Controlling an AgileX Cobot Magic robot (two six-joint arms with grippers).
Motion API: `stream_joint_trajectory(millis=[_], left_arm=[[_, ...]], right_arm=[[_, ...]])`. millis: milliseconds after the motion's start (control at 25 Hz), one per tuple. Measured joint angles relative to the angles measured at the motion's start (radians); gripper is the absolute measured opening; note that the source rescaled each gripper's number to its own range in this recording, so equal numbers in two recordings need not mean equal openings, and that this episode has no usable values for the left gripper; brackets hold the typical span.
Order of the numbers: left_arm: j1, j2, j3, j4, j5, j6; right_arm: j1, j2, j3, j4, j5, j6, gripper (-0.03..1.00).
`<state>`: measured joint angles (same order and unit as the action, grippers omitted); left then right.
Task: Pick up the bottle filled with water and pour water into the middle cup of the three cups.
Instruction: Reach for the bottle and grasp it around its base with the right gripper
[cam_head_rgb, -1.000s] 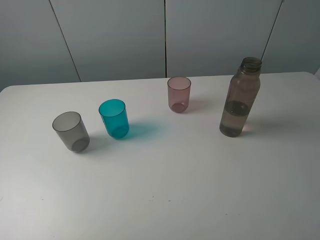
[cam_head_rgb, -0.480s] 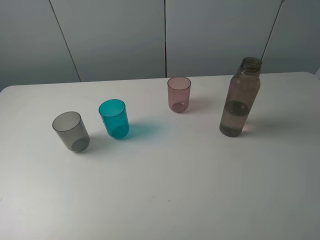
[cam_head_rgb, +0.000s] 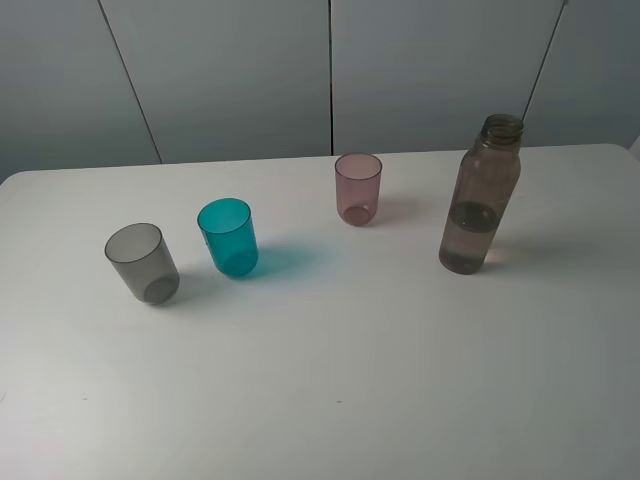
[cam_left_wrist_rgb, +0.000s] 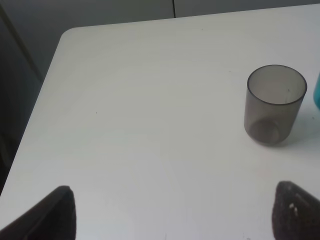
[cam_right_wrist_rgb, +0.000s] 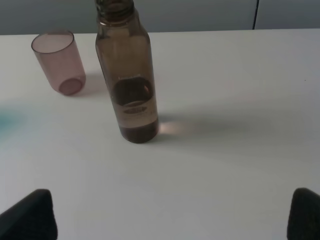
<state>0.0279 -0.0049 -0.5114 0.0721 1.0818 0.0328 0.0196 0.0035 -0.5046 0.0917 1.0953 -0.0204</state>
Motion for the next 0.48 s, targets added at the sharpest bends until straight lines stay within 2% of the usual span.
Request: stream_joint_trajectory(millis=[480], left_arm=[[0.0, 0.0, 0.0, 0.0, 0.0, 0.0]], right_arm=[[0.0, 0.023, -0.002, -0.002, 0.0, 0.02, 1.0]])
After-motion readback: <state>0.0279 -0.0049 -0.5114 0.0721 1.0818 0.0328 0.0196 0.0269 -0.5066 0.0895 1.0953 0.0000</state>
